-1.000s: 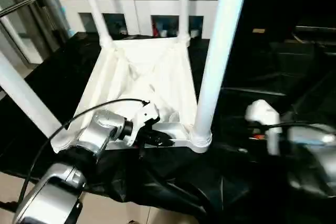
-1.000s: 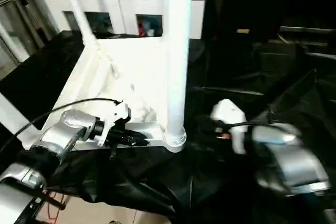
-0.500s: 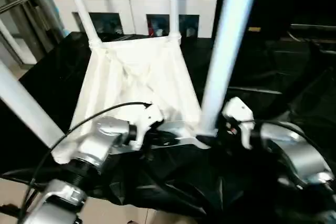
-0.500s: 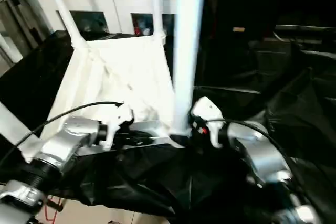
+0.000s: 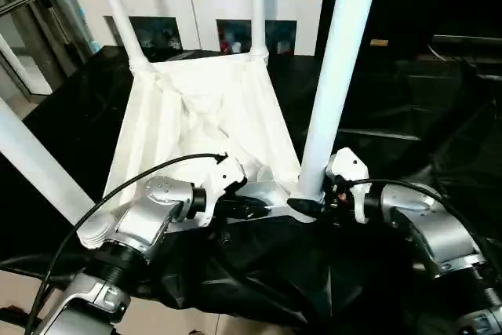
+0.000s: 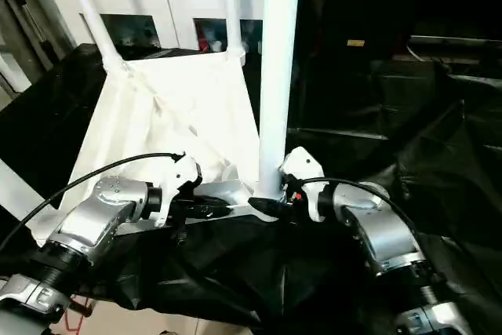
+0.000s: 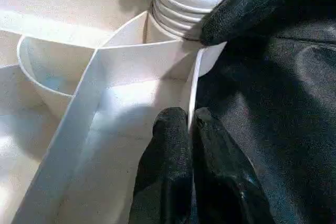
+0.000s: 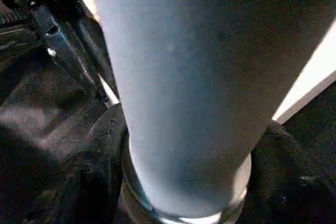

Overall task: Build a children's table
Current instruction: Rotate leg to tighten

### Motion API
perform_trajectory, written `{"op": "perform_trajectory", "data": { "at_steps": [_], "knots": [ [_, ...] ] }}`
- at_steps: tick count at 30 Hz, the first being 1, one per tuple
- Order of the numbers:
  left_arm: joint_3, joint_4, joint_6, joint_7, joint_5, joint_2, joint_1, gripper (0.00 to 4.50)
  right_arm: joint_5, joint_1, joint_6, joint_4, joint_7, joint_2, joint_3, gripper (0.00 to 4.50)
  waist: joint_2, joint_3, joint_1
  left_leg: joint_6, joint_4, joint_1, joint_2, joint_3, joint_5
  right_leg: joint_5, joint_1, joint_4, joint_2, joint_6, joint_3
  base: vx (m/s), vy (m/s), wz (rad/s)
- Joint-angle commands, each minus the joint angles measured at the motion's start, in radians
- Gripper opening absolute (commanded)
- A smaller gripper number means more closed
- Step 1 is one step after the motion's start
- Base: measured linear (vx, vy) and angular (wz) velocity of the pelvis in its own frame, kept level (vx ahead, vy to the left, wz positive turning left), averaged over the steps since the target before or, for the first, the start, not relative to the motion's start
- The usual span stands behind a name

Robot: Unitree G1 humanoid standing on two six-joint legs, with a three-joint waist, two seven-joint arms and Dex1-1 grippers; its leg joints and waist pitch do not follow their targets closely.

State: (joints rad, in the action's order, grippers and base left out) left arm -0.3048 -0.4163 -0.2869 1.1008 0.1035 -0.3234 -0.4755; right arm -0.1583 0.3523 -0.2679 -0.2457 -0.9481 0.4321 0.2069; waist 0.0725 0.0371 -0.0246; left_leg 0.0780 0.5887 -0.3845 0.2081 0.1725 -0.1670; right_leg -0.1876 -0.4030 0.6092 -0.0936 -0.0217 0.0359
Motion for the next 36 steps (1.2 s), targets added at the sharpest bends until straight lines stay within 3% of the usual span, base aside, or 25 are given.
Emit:
{"op": "perform_trajectory", "data": {
  "at_steps": [1,3,4,5,6,9,10,12,15,16,17,21,23,26,30,32,36],
  "knots": [
    [0.028,-0.020,-0.034,-0.067,0.008,0.019,0.018,0.00,0.018,0.008,-0.007,-0.042,0.074,-0.045,0.007,2.74,-0.024,-0.056,-0.007,-0.055,-0.068,0.006,0.003,0.005,-0.243,-0.227,0.048,-0.078,-0.026,0.227,-0.016,0.000,0.000,0.00],
    [0.040,-0.040,-0.038,-0.118,-0.002,0.039,0.005,0.00,0.019,0.012,-0.012,-0.068,0.137,-0.088,-0.011,2.73,-0.025,-0.054,-0.004,-0.047,-0.070,0.004,0.002,0.004,-0.258,-0.254,0.048,-0.079,-0.026,0.219,-0.015,0.000,0.000,0.00],
    [0.068,-0.090,-0.044,-0.238,-0.016,0.098,-0.032,0.00,0.038,0.030,-0.011,-0.139,0.275,-0.172,-0.035,2.72,-0.021,-0.050,0.006,-0.027,-0.073,0.003,-0.001,0.003,-0.291,-0.326,0.044,-0.086,-0.026,0.202,-0.013,0.000,0.000,0.00],
    [0.068,-0.090,-0.044,-0.238,-0.016,0.098,-0.032,0.00,0.038,0.030,-0.011,-0.139,0.275,-0.172,-0.035,2.72,-0.025,-0.050,0.013,-0.007,-0.074,0.007,-0.003,0.001,-0.314,-0.371,0.041,-0.090,-0.027,0.187,-0.012,0.000,0.000,0.00],
    [0.071,-0.095,-0.045,-0.251,-0.016,0.106,-0.037,0.00,0.042,0.033,-0.010,-0.149,0.292,-0.181,-0.037,2.72,-0.028,-0.052,0.013,-0.004,-0.073,0.008,-0.005,-0.001,-0.316,-0.385,0.044,-0.091,-0.026,0.179,-0.010,0.000,0.000,0.00],
    [0.077,-0.108,-0.046,-0.279,-0.018,0.124,-0.048,0.00,0.051,0.040,-0.009,-0.172,0.331,-0.201,-0.041,2.72,-0.026,-0.050,0.012,-0.014,-0.072,0.015,-0.003,0.002,-0.338,-0.411,0.035,-0.100,-0.026,0.166,-0.014,0.000,0.000,0.00],
    [0.084,-0.182,-0.025,-0.427,-0.042,0.235,-0.116,0.00,0.102,0.108,-0.012,-0.325,0.545,-0.311,-0.054,2.72,-0.017,-0.048,0.018,-0.008,-0.073,0.012,-0.007,0.003,-0.342,-0.431,0.028,-0.104,-0.025,0.164,-0.013,0.000,0.000,0.00],
    [0.082,-0.190,-0.022,-0.441,-0.045,0.248,-0.124,0.00,0.108,0.119,-0.011,-0.345,0.566,-0.323,-0.053,2.72,-0.021,-0.049,0.019,0.005,-0.074,0.015,-0.009,-0.002,-0.356,-0.467,0.034,-0.107,-0.026,0.151,-0.007,0.000,0.000,0.00],
    [0.053,-0.188,0.010,-0.421,-0.063,0.258,-0.128,0.00,0.092,0.135,0.009,-0.351,0.550,-0.335,-0.060,2.72,-0.019,-0.051,0.013,-0.012,-0.075,0.013,-0.006,-0.001,-0.366,-0.427,0.033,-0.109,-0.025,0.151,-0.009,0.000,0.000,0.00],
    [0.038,-0.181,0.032,-0.395,-0.072,0.252,-0.124,0.00,0.067,0.139,0.019,-0.345,0.529,-0.340,-0.082,3.28,-0.022,-0.054,0.011,-0.016,-0.076,0.012,-0.005,-0.002,-0.359,-0.406,0.035,-0.106,-0.026,0.151,-0.010,0.000,0.000,0.00],
    [0.036,-0.180,0.038,-0.390,-0.074,0.252,-0.123,0.00,0.063,0.141,0.023,-0.346,0.525,-0.343,-0.089,3.42,-0.021,-0.055,0.009,-0.020,-0.076,0.012,-0.004,-0.002,-0.355,-0.392,0.035,-0.105,-0.026,0.155,-0.011,0.000,0.000,0.00],
    [0.036,-0.140,0.065,-0.275,-0.054,0.190,-0.092,0.00,0.055,0.147,0.074,-0.323,0.388,-0.290,-0.088,3.77,-0.023,-0.055,0.009,-0.034,-0.078,0.002,-0.001,-0.003,-0.340,-0.355,0.043,-0.098,-0.028,0.174,-0.008,0.000,0.000,0.00],
    [0.036,-0.134,0.071,-0.241,-0.049,0.169,-0.085,0.00,0.058,0.150,0.096,-0.321,0.344,-0.261,-0.072,3.96,-0.025,-0.058,0.007,-0.038,-0.075,0.005,0.001,-0.001,-0.321,-0.327,0.041,-0.096,-0.030,0.188,-0.011,0.000,0.000,0.00],
    [0.024,-0.087,0.090,-0.124,-0.024,0.105,-0.054,0.00,0.053,0.132,0.116,-0.261,0.180,-0.163,-0.032,3.96,-0.024,-0.058,0.000,-0.057,-0.072,0.005,0.004,0.003,-0.278,-0.250,0.044,-0.088,-0.028,0.218,-0.013,0.000,0.000,0.00],
    [0.016,-0.064,0.095,-0.059,-0.012,0.072,-0.041,0.00,0.028,0.119,0.105,-0.214,0.073,-0.119,-0.026,3.96,-0.025,-0.063,-0.013,-0.076,-0.067,0.005,0.007,0.004,-0.229,-0.158,0.048,-0.075,-0.027,0.241,-0.014,0.000,0.000,0.00],
    [0.004,-0.029,0.100,0.056,0.012,0.021,-0.021,0.00,0.004,0.094,0.096,-0.144,-0.093,-0.050,0.003,3.96,-0.026,-0.064,-0.022,-0.091,-0.065,0.005,0.009,0.006,-0.200,-0.101,0.050,-0.066,-0.025,0.261,-0.012,0.000,0.000,0.00],
    [-0.001,-0.005,0.092,0.137,0.035,-0.010,-0.012,0.00,-0.016,0.077,0.114,-0.109,-0.194,-0.002,0.032,3.96,-0.025,-0.064,-0.034,-0.111,-0.062,0.009,0.012,0.010,-0.182,-0.064,0.048,-0.063,-0.026,0.282,-0.012,0.000,0.000,0.00]
  ]
}}
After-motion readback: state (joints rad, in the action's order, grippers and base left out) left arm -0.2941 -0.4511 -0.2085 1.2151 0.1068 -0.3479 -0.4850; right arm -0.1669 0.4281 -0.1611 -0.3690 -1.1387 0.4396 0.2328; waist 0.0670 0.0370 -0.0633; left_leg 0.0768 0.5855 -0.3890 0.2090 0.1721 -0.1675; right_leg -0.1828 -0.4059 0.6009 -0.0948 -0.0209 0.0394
